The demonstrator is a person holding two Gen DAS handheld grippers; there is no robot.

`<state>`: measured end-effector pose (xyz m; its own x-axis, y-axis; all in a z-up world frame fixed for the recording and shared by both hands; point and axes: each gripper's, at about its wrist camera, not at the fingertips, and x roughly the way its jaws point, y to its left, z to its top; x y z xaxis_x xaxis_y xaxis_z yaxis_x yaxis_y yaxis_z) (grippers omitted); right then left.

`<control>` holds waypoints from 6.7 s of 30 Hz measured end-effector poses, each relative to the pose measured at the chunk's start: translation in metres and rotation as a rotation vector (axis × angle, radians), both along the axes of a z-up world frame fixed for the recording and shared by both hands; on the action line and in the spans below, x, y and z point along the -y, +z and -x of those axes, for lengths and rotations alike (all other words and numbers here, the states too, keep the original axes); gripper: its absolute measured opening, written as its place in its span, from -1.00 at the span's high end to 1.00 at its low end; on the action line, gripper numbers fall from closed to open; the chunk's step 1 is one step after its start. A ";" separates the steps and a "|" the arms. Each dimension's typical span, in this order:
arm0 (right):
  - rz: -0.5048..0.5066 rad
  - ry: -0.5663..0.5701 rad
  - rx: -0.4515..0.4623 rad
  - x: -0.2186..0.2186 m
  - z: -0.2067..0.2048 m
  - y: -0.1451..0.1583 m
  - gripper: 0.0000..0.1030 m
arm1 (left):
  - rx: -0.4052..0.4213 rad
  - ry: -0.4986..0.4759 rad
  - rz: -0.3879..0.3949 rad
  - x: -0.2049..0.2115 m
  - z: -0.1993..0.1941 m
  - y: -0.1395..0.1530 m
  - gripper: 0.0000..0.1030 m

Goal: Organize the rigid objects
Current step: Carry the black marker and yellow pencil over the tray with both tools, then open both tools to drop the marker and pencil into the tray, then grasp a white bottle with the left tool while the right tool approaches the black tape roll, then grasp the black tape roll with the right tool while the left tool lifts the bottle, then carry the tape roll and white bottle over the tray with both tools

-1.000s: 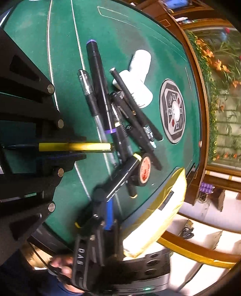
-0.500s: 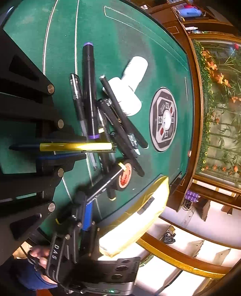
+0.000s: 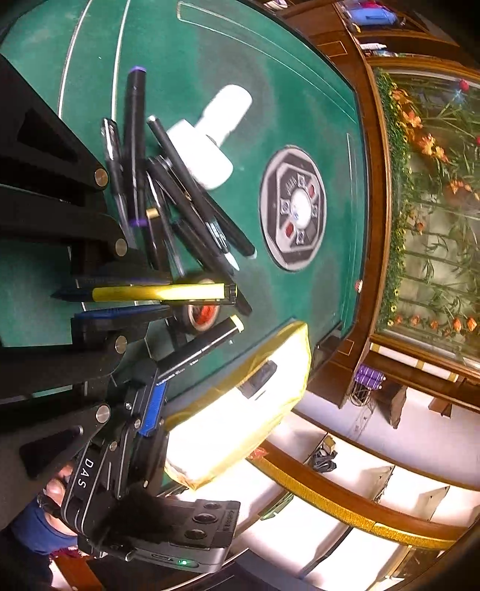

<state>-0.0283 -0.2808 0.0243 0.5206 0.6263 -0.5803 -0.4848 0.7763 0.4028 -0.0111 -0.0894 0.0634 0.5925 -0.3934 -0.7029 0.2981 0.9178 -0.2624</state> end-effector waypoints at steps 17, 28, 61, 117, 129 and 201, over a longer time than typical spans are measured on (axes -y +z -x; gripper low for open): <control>-0.063 -0.217 0.103 0.078 0.014 0.043 0.72 | 0.096 -0.181 0.066 0.077 0.000 0.067 0.81; -0.028 -0.424 0.056 0.136 -0.010 0.033 0.72 | -0.024 -0.291 0.108 0.159 -0.042 0.056 0.81; 0.245 -0.424 -0.096 0.130 -0.039 0.012 0.68 | -0.204 -0.269 0.018 0.185 -0.067 -0.022 0.82; 0.410 -0.112 -0.057 -0.072 -0.078 -0.005 -0.37 | -0.051 0.162 0.065 -0.100 0.035 -0.029 0.27; 0.148 -0.201 0.009 -0.044 -0.077 -0.001 -0.19 | -0.178 0.359 0.154 -0.135 -0.040 -0.007 0.20; -0.056 -0.180 0.036 -0.012 -0.024 0.024 -0.19 | -0.097 0.170 0.183 -0.047 -0.030 0.004 0.30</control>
<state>-0.0041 -0.2691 0.0483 0.6474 0.5515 -0.5261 -0.3549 0.8290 0.4323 0.0190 -0.0429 0.0678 0.5940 -0.4198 -0.6863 0.1088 0.8872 -0.4485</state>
